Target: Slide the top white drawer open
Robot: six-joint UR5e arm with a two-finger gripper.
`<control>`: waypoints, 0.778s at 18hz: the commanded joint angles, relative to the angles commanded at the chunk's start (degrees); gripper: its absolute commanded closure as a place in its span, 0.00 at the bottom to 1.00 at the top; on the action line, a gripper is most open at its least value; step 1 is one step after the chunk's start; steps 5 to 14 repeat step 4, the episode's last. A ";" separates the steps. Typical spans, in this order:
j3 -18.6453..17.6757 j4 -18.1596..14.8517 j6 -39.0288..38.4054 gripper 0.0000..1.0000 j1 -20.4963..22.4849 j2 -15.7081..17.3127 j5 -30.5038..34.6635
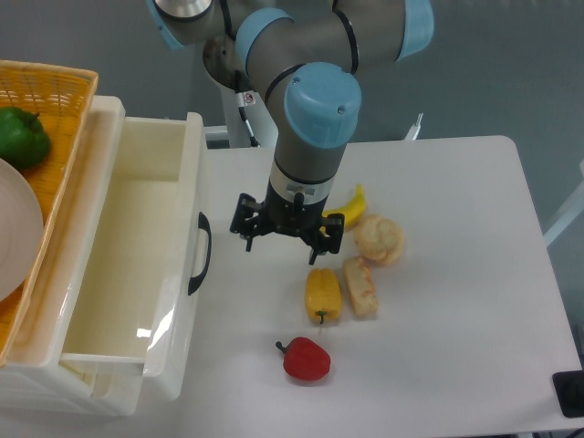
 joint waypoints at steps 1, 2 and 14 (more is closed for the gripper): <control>0.00 0.00 0.62 0.00 0.00 -0.09 1.41; -0.09 -0.09 0.89 0.00 0.00 -0.17 2.55; -0.35 -0.09 0.98 0.00 0.00 -0.18 3.09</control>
